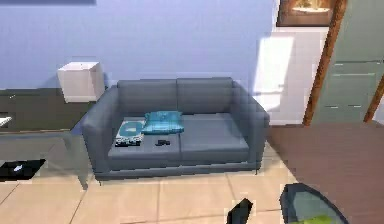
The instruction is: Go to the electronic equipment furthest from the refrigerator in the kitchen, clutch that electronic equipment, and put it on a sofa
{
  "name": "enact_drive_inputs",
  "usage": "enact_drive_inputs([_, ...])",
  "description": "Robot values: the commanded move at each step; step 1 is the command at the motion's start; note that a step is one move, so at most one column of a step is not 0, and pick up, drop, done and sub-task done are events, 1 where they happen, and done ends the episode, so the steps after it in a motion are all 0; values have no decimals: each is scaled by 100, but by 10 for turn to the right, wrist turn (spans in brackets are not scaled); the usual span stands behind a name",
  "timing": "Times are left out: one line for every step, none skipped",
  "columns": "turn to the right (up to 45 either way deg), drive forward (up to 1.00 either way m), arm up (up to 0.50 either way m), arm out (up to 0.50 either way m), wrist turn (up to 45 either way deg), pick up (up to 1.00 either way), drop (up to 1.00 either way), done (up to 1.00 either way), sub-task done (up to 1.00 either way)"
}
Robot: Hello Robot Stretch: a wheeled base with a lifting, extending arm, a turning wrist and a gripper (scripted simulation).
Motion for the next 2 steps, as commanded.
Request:
enact_drive_inputs([0, 100, 0, 0, 0, 0, 0, 0, 0])
enact_drive_inputs([-180, 0, 0, 0, 0, 0, 0, 0, 0])
